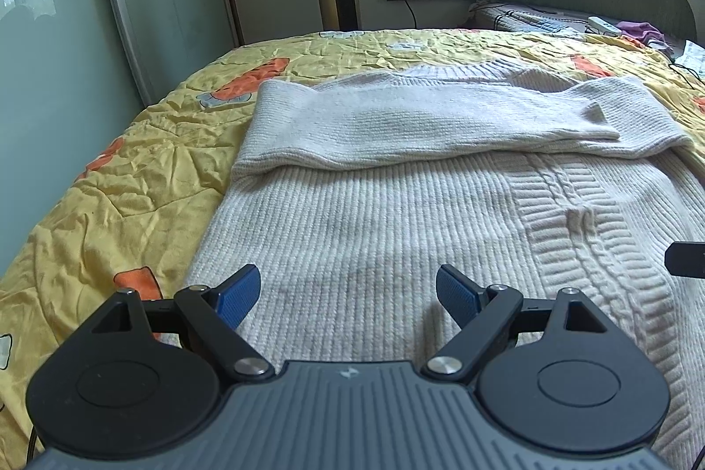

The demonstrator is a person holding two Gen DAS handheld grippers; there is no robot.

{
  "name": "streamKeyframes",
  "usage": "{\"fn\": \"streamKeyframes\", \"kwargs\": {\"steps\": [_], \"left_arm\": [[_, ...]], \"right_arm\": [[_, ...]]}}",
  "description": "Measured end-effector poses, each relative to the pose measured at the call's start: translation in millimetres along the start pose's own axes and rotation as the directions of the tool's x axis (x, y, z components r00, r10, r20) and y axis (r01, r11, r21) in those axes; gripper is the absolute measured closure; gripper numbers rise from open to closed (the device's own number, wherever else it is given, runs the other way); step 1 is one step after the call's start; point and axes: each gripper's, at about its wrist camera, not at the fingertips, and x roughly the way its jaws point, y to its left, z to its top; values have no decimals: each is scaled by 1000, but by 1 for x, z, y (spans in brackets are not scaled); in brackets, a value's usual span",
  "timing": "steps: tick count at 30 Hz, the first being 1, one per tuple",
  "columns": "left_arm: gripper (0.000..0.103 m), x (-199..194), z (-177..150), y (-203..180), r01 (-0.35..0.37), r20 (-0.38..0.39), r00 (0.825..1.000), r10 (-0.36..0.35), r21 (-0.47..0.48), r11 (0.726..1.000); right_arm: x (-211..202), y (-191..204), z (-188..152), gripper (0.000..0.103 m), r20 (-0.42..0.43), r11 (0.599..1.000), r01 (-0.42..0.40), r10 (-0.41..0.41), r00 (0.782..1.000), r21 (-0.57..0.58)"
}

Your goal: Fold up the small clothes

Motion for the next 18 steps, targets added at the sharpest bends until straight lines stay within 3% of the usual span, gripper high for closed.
{"fn": "streamKeyframes", "kwargs": {"steps": [18], "left_arm": [[16, -17, -11, -9, -11, -9, 1000, 11, 2, 1000]], "right_arm": [[-20, 15, -17, 4, 4, 997, 3, -3, 1000, -76]]}}
